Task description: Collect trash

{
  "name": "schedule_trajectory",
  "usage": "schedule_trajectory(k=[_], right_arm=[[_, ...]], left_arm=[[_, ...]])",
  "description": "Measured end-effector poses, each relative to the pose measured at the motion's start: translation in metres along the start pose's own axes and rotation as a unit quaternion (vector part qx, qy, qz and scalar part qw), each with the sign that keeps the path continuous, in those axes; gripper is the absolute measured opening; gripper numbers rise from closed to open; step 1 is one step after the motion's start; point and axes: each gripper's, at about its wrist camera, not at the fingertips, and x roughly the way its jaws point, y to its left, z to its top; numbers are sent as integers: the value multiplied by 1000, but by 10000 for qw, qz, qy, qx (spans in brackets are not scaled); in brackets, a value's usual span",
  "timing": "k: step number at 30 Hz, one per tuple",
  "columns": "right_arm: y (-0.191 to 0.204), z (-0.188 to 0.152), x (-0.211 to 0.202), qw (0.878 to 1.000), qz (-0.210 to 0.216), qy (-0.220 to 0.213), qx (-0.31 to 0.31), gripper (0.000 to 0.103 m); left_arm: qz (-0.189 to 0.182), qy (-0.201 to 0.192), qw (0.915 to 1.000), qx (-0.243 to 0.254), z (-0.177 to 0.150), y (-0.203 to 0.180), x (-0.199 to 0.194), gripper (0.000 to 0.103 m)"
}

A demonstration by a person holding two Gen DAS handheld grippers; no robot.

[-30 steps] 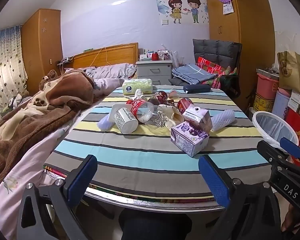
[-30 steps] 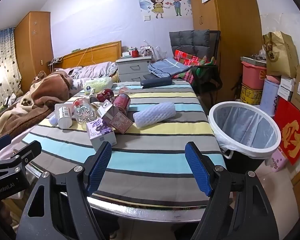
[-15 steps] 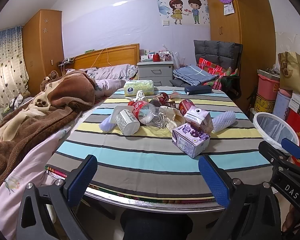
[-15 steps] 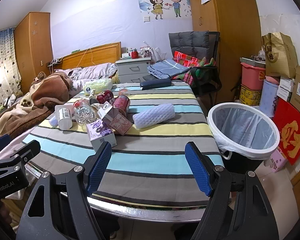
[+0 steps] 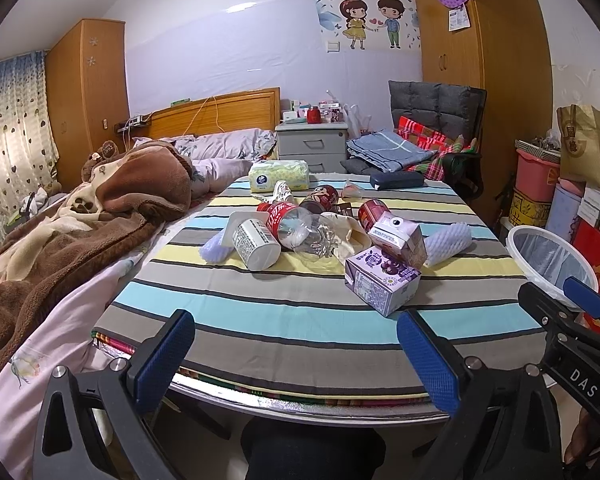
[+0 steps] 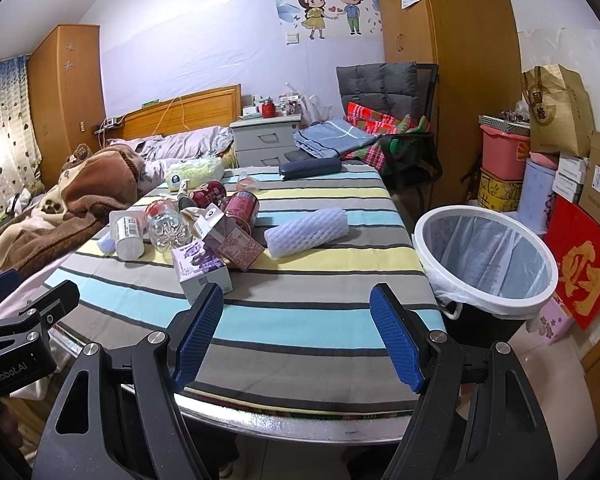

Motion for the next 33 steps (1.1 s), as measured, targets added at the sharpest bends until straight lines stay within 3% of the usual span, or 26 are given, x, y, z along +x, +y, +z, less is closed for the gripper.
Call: schedule_trajectory(k=[33], right_arm=[[-2,2,-2,10000,-9,-39,33,77]], left_arm=[[7,-11,10000,-17,0,0,0,102]])
